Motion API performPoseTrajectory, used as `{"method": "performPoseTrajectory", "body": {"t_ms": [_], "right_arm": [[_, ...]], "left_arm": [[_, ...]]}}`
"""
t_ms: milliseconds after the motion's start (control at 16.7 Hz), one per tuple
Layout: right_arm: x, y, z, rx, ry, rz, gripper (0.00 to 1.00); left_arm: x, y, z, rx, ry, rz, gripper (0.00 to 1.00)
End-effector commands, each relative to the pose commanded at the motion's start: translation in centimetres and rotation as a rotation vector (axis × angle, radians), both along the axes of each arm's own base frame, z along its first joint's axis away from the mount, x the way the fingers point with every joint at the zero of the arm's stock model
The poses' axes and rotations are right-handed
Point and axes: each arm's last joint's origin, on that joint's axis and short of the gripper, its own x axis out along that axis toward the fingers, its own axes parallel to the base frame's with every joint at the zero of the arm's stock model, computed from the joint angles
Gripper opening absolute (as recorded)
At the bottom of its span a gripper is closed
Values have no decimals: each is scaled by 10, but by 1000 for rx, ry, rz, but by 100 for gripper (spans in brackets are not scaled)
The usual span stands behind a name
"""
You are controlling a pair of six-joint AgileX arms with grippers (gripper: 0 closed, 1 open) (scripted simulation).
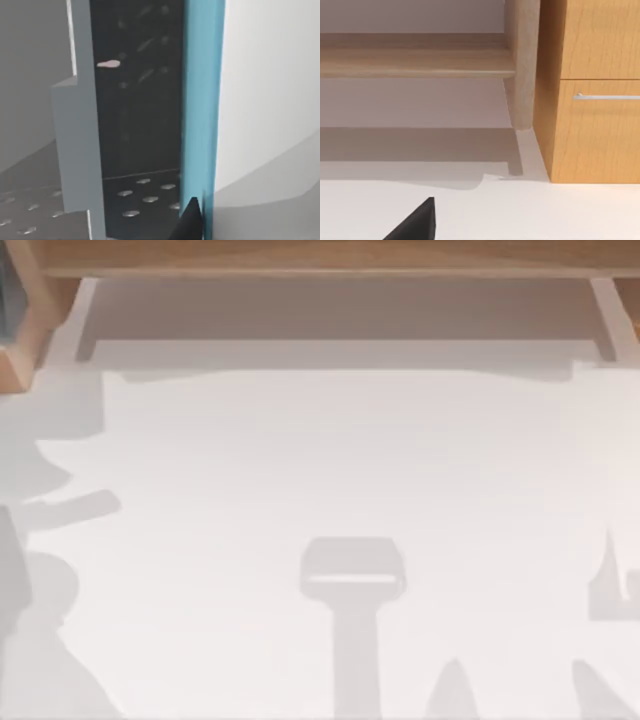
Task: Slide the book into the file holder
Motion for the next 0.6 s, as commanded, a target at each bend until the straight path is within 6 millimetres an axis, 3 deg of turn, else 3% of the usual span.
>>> {"method": "performPoseTrajectory", "body": {"t_ms": [420,600], "right_arm": [[0,0,0,0,0,0,100],[0,0,0,0,0,0,100]], "left_arm": [[29,1,-4,1,-4,3,0],[30,1,-5,0,-2,3,0]]}}
